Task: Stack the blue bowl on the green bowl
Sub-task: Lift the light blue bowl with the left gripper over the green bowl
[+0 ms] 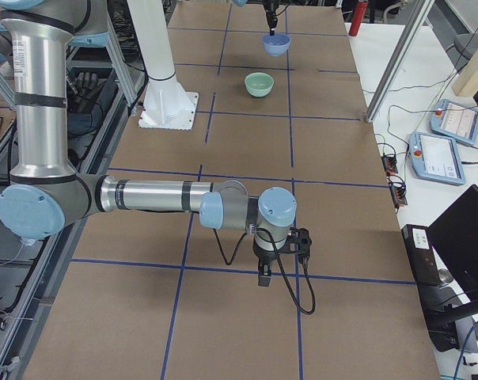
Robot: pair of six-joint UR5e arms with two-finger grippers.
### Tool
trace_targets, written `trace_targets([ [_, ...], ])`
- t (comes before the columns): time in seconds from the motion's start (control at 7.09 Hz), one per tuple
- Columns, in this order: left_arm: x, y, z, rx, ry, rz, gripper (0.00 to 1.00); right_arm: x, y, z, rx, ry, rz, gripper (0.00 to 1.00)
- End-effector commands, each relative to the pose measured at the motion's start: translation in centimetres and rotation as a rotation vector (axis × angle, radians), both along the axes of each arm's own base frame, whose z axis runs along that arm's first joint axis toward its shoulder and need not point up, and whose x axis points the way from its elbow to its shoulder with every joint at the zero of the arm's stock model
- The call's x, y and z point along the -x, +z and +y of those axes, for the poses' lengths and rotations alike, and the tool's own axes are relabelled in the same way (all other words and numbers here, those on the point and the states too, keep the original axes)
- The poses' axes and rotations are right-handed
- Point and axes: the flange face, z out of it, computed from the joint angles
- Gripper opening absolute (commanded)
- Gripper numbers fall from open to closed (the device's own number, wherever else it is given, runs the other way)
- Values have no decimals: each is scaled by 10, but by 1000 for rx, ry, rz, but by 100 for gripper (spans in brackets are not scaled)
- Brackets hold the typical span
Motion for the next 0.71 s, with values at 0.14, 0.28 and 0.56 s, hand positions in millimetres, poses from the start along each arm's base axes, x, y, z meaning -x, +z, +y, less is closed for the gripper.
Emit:
trace_targets([
  [0.14, -122, -87, 39, 136, -36, -9, 0, 0, 0, 0, 1, 0, 0, 100],
  [0.28, -144, -82, 51, 154, -39, -29, 0, 0, 0, 0, 1, 2, 0, 100],
  [0.56, -160, -70, 58, 165, -41, -59, 0, 0, 0, 0, 1, 0, 0, 100],
])
